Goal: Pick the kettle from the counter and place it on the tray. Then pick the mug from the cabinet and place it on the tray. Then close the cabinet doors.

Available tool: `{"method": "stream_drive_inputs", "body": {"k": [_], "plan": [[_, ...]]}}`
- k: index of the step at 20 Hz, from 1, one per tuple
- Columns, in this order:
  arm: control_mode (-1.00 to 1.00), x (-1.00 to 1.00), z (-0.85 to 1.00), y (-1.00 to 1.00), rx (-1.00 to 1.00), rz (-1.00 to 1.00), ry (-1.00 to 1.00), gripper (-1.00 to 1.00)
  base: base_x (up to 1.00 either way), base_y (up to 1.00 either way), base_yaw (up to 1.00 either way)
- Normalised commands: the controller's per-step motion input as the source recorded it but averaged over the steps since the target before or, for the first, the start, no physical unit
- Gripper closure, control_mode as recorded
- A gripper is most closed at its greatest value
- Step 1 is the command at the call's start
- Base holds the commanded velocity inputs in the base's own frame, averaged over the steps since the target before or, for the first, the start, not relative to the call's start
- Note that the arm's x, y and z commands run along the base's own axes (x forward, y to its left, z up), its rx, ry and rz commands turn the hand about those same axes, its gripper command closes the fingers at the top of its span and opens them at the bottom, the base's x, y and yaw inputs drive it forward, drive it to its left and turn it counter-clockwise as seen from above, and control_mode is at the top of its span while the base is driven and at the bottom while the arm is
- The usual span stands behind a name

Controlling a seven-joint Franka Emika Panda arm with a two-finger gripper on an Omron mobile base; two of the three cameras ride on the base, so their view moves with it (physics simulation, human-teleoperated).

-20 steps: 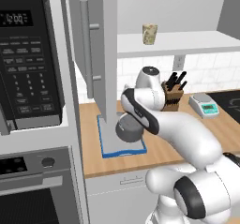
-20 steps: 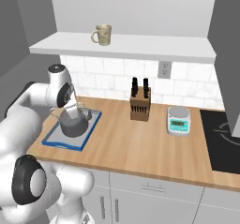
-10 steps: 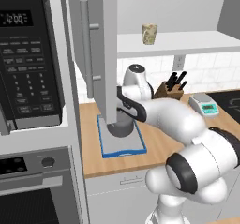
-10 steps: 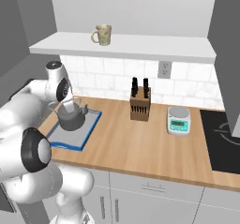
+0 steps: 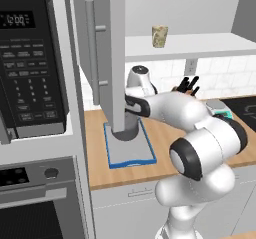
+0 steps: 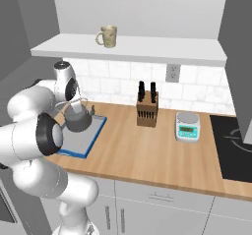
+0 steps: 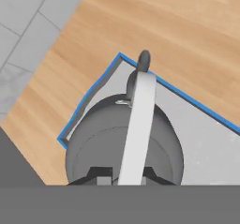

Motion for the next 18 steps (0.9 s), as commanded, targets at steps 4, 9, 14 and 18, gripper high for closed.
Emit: {"method": "stream_drive_inputs", "body": {"k": [4, 9, 14, 18], "plan": [[-1.00, 0.02, -0.23, 0.00, 0.00, 0.00, 0.00, 1.00, 0.00, 0.00, 0.00], [-1.00, 0.07, -0.22, 0.00, 0.00, 0.00, 0.00, 1.00, 0.00, 0.00, 0.00], [-1.00, 0.17, -0.27, 0.00, 0.00, 0.00, 0.00, 1.00, 0.00, 0.00, 0.00], [-1.00, 0.21, -0.23, -0.04, 0.07, 0.00, 0.00, 1.00, 0.00, 0.00, 0.00]]}}
